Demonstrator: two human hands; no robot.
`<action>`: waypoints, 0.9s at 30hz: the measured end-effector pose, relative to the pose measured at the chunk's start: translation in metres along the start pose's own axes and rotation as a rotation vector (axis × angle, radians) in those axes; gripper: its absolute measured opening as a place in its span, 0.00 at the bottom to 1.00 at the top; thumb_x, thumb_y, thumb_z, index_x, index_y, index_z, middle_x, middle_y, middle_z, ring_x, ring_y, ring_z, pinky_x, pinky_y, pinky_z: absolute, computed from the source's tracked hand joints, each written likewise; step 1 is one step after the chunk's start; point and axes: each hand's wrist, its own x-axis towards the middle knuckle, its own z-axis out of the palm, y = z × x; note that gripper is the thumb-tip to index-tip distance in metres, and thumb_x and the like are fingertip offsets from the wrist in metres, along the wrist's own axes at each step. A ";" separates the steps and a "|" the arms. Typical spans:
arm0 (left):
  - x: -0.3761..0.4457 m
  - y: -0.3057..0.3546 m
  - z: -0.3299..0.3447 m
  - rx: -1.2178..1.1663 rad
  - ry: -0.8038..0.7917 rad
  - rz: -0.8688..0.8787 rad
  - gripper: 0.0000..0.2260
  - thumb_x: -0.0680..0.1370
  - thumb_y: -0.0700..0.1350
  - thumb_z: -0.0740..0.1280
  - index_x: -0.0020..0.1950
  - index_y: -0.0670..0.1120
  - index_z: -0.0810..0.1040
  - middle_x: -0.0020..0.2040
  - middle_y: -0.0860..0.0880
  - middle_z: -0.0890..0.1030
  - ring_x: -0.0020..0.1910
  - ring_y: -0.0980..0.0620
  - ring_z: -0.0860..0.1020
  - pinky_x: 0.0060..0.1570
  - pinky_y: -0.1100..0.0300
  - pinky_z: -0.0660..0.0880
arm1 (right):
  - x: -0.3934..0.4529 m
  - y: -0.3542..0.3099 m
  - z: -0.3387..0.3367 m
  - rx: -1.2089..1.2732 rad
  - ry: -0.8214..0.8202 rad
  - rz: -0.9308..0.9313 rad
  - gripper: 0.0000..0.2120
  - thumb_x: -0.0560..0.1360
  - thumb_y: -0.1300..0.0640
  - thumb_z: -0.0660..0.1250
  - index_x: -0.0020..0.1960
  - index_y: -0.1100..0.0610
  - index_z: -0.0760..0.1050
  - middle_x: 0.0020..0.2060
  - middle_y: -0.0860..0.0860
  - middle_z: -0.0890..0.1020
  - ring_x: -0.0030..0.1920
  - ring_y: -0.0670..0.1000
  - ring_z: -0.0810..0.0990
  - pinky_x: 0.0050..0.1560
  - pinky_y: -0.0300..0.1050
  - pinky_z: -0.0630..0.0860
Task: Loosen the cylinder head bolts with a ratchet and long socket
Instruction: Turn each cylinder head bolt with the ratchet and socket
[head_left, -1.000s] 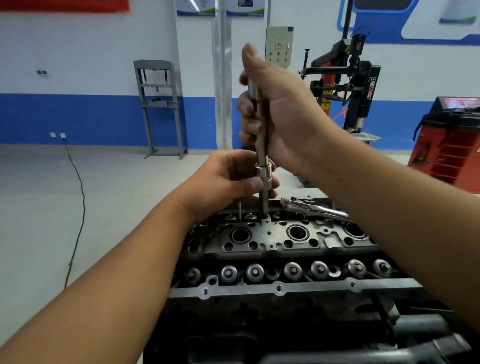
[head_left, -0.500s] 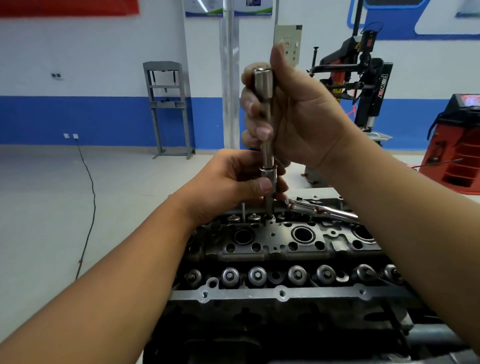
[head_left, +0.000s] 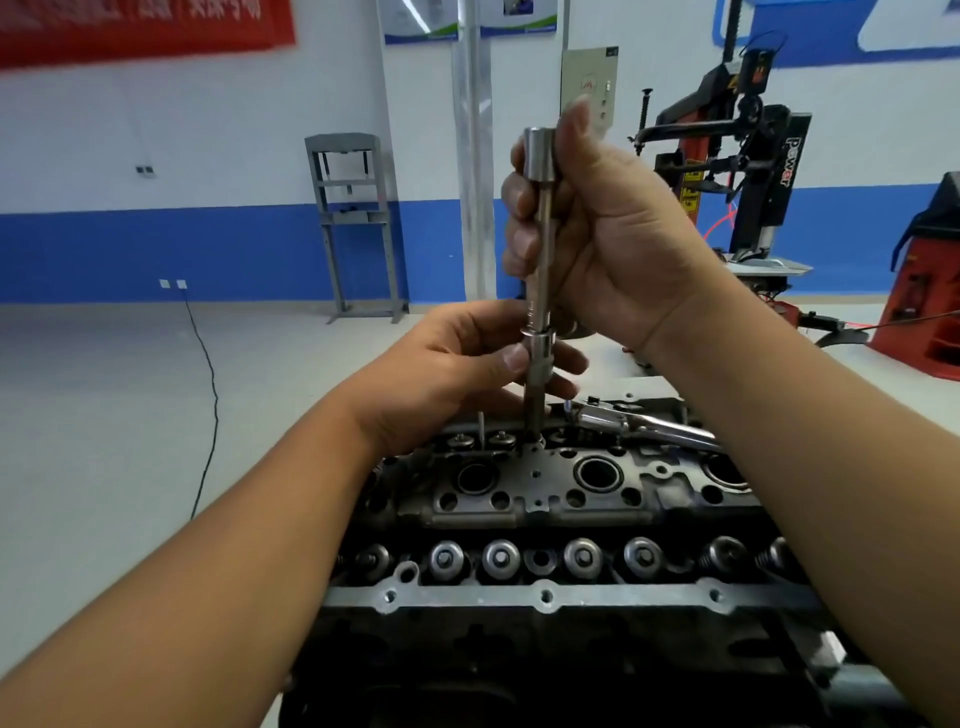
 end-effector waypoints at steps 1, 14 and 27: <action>0.000 0.000 0.000 -0.001 0.013 0.005 0.12 0.81 0.37 0.66 0.64 0.43 0.79 0.55 0.41 0.86 0.55 0.37 0.85 0.56 0.40 0.83 | 0.000 0.000 0.002 0.011 -0.017 0.015 0.20 0.79 0.41 0.63 0.49 0.59 0.76 0.35 0.52 0.78 0.30 0.50 0.76 0.36 0.45 0.74; 0.007 0.000 0.012 0.111 0.229 0.060 0.13 0.74 0.38 0.77 0.56 0.45 0.81 0.49 0.43 0.83 0.45 0.45 0.85 0.46 0.49 0.84 | -0.010 0.003 0.015 -0.093 0.158 -0.019 0.12 0.85 0.50 0.62 0.50 0.59 0.76 0.36 0.51 0.80 0.30 0.50 0.75 0.33 0.44 0.72; -0.001 0.005 -0.004 0.123 0.089 0.045 0.12 0.72 0.37 0.77 0.53 0.50 0.87 0.51 0.41 0.88 0.51 0.38 0.87 0.48 0.49 0.85 | -0.014 0.008 0.011 -0.139 0.100 -0.022 0.10 0.82 0.50 0.65 0.50 0.56 0.71 0.37 0.57 0.81 0.32 0.55 0.77 0.36 0.49 0.76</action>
